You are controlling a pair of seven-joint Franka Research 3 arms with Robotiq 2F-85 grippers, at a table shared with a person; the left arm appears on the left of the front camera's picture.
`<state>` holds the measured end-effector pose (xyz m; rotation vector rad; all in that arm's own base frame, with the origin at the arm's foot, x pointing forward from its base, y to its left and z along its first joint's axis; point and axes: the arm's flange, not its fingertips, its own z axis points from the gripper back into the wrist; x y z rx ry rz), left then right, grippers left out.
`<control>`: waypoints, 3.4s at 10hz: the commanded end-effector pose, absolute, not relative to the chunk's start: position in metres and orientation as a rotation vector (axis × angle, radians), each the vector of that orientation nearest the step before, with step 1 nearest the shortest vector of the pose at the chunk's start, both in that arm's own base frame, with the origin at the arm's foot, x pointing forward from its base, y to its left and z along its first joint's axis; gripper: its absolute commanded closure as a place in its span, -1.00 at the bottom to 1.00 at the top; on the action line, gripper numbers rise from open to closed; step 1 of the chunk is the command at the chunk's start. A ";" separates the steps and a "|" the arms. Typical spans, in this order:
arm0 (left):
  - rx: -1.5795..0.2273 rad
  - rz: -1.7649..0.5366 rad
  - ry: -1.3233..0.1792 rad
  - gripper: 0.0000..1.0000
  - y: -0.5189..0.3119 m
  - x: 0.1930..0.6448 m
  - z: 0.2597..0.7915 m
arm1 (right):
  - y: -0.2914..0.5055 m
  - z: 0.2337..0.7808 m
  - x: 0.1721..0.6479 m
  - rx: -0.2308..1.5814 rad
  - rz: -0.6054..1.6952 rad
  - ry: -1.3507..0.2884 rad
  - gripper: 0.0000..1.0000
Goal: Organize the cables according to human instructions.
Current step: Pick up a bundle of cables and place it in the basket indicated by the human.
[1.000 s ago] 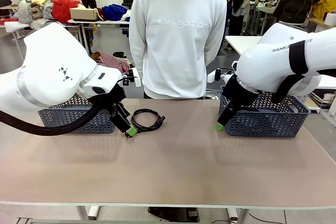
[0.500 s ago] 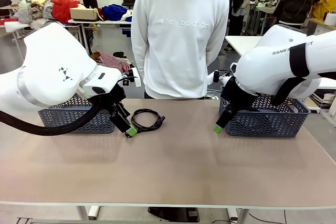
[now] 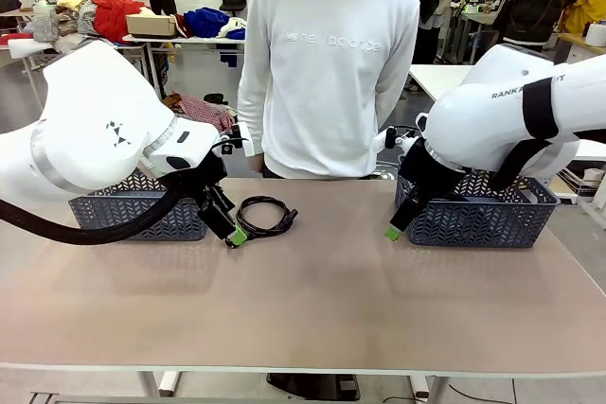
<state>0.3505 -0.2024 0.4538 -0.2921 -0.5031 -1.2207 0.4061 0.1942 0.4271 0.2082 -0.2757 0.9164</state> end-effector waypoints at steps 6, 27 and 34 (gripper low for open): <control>-0.289 -1.216 -0.505 -1.00 -0.201 0.349 0.452 | 0.194 0.427 0.406 0.208 0.914 -0.277 -1.00; -0.011 -1.395 -0.250 -1.00 -0.302 0.481 0.409 | 0.194 0.427 0.406 0.208 0.914 -0.277 -1.00; -0.014 -1.408 -0.254 -1.00 -0.302 0.485 0.398 | 0.194 0.427 0.406 0.208 0.914 -0.277 -1.00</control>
